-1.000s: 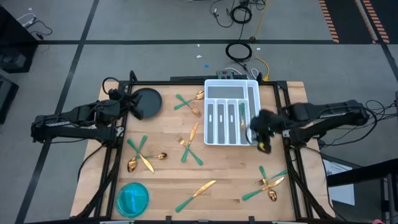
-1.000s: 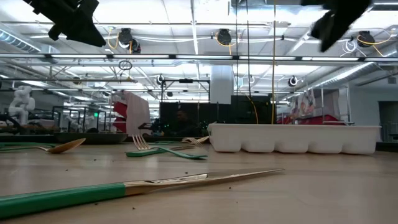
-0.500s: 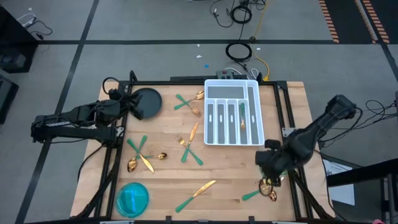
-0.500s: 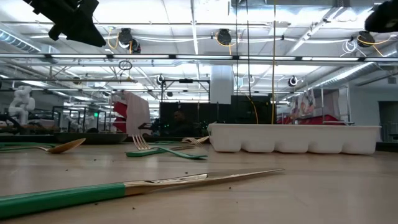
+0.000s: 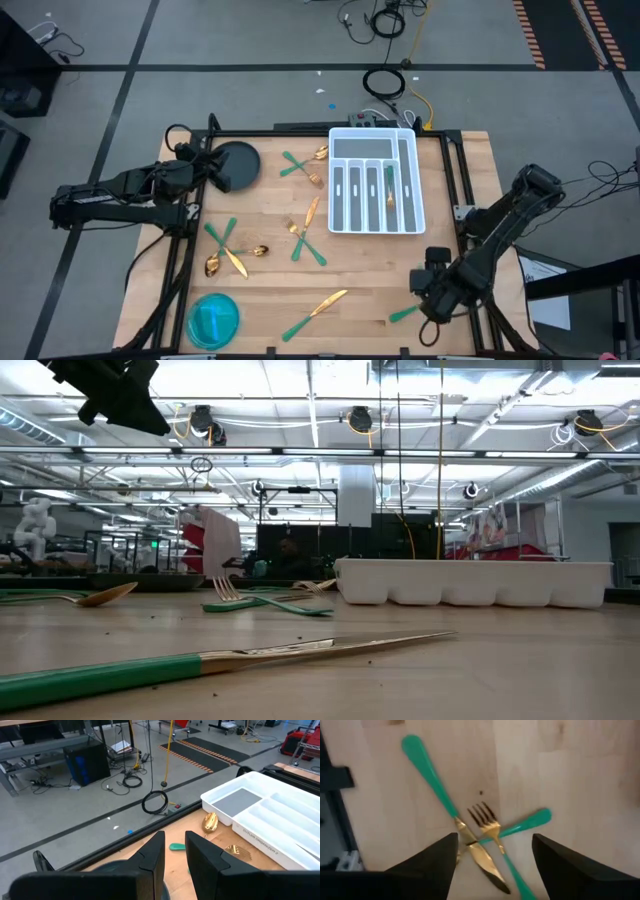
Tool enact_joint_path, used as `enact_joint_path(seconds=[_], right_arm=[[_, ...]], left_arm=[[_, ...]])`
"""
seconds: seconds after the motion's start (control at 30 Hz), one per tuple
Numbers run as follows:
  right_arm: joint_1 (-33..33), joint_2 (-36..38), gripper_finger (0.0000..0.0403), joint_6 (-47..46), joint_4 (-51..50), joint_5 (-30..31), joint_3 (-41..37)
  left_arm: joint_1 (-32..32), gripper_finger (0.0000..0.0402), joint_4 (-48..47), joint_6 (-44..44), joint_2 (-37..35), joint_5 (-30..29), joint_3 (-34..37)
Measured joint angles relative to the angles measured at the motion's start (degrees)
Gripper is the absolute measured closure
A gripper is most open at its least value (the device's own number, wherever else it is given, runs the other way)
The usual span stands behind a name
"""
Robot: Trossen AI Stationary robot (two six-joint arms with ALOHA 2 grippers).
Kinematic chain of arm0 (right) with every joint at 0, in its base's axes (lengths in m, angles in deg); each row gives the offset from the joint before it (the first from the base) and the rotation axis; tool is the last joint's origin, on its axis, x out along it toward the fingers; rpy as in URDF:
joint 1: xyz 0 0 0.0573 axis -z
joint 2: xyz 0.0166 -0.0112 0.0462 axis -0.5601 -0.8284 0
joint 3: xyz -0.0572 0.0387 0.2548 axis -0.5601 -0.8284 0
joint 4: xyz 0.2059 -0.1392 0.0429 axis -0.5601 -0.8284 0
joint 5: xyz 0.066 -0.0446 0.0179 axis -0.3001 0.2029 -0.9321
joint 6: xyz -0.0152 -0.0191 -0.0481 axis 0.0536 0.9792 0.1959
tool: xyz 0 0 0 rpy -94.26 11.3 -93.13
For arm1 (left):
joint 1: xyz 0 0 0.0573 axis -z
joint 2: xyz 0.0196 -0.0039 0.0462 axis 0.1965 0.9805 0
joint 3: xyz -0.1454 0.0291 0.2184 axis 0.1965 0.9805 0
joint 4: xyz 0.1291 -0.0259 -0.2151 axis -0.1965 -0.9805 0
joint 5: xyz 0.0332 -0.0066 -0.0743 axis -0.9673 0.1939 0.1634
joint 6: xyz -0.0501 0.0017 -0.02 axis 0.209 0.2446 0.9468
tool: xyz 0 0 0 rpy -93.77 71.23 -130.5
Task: Sort silverware
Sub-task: Put the bottom right green fork into the silverware tray
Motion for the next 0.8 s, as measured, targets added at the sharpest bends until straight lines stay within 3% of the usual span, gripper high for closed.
enact_joint_path(seconds=[0.17,0.3,0.57,0.8], right_arm=[[-2.8,0.2,0.0149,-5.6,8.4,2.1,-1.7],[-3.8,-1.7,0.0149,-6.6,8.8,2.5,-1.8],[-4.3,-7.9,0.0149,-6.0,8.7,9.5,-1.9],[-4.8,-12.5,0.0149,-8.8,12.3,9.3,-1.9]], left_arm=[[0.0,0.0318,-0.1,-0.1,0.0,0.0,0.0],[0.0,0.0318,-0.2,-0.1,0.0,0.0,0.0],[0.0,0.0318,-0.5,0.0,0.0,0.0,0.0],[0.0,0.0318,-0.5,0.1,0.0,-0.1,0.0]])
